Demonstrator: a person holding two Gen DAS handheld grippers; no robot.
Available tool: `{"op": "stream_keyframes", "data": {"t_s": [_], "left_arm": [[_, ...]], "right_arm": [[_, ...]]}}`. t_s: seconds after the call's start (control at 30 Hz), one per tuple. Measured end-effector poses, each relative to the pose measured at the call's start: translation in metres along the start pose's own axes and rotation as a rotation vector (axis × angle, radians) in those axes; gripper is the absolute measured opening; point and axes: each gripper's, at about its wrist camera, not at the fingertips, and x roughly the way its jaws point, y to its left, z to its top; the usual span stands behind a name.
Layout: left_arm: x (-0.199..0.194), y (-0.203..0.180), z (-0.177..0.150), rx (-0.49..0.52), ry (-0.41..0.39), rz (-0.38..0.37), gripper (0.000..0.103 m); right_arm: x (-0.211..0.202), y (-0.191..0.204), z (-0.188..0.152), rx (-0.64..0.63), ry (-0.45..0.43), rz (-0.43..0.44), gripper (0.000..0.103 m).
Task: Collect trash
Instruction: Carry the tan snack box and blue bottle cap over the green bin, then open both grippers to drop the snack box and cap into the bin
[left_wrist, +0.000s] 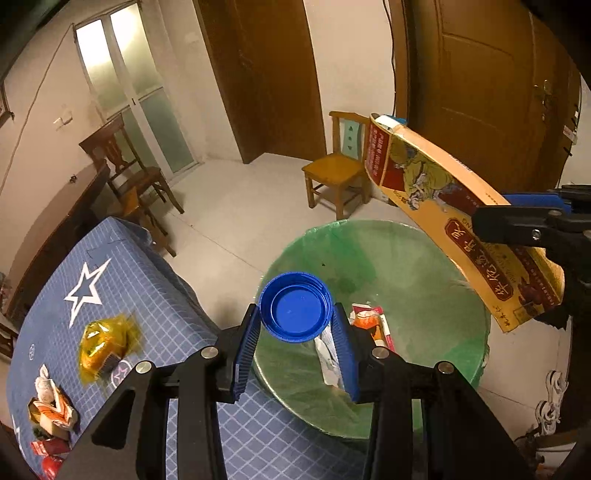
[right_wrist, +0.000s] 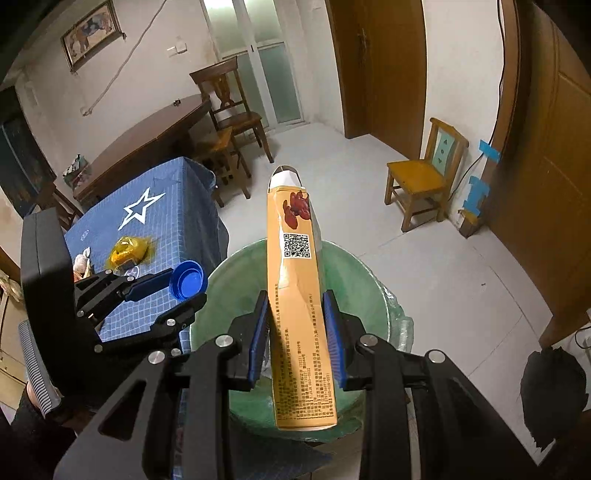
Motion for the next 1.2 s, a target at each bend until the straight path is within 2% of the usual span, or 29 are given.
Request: {"op": "stream_keyframes", "data": {"t_s": [0.57,0.6,0.63,0.67,1.0,1.2], "left_arm": [[0.012,0.001,-0.003,-0.009,0.020,-0.036,0.041],[0.012,0.001,-0.002,-0.014,0.026,-0.034,0.047],[0.014,0.004,-0.002,-0.027,0.042,-0.039,0.063],[0.015,0.006,-0.002,-0.038,0.043,-0.043,0.066],[0.008,0.006,-0.006,-0.020,0.024,-0.050,0.066],[0.000,0.014,-0.014,-0.057,0.012,-0.032,0.066]], "right_arm": [[0.010,0.004,0.003,-0.023,0.007,0.000,0.030],[0.011,0.002,0.004,-0.018,0.005,-0.010,0.032],[0.012,0.000,0.004,-0.011,0.003,-0.011,0.036],[0.012,-0.001,0.005,-0.008,0.001,-0.006,0.036],[0.015,-0.003,0.001,-0.004,0.005,0.002,0.036],[0.016,-0.006,-0.003,0.006,-0.001,-0.010,0.036]]}}
